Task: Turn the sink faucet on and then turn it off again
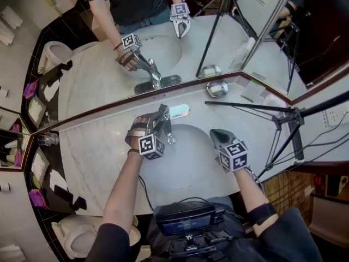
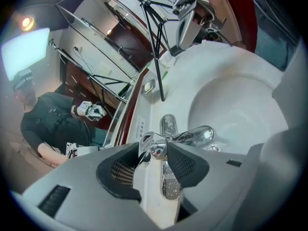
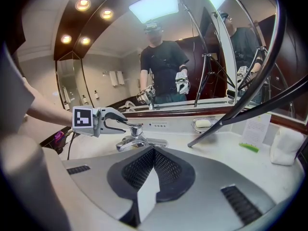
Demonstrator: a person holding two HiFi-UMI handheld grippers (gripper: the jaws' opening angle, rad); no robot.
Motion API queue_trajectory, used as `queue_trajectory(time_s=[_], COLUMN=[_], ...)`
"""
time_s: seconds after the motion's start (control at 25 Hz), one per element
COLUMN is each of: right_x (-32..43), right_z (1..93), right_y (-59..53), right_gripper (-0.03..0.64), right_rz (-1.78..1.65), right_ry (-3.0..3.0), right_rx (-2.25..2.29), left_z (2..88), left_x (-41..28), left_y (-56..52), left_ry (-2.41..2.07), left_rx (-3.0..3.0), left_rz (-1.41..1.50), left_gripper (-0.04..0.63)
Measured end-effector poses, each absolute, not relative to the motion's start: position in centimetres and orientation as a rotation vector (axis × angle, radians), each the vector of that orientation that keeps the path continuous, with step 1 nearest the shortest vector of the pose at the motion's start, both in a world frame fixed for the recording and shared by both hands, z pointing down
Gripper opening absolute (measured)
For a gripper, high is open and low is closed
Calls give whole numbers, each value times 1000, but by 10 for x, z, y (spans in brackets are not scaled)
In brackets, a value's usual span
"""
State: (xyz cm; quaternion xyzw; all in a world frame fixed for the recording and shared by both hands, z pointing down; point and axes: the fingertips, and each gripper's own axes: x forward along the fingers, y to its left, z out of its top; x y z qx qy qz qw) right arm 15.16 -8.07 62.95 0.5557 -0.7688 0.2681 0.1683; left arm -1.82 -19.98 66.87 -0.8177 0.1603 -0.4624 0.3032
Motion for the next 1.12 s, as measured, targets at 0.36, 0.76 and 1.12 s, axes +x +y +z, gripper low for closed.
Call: queue_trajectory(time_s=[0.36, 0.76, 1.12], right_x=[147, 147, 143], right_z=[631, 634, 634], right_y=[-83, -83, -86], right_gripper=[18, 18, 18], right_rz=[768, 774, 773], right_ry=[-2186, -2180, -2185], right_rx=[1583, 1575, 1570], left_z=[666, 678, 683], left_x=[-20, -31, -35], left_y=[-201, -190, -185], left_ry=[515, 575, 606], left_rx=[-2185, -2195, -2199], left_rz=[-1173, -1162, -1150], left_gripper=[176, 160, 144])
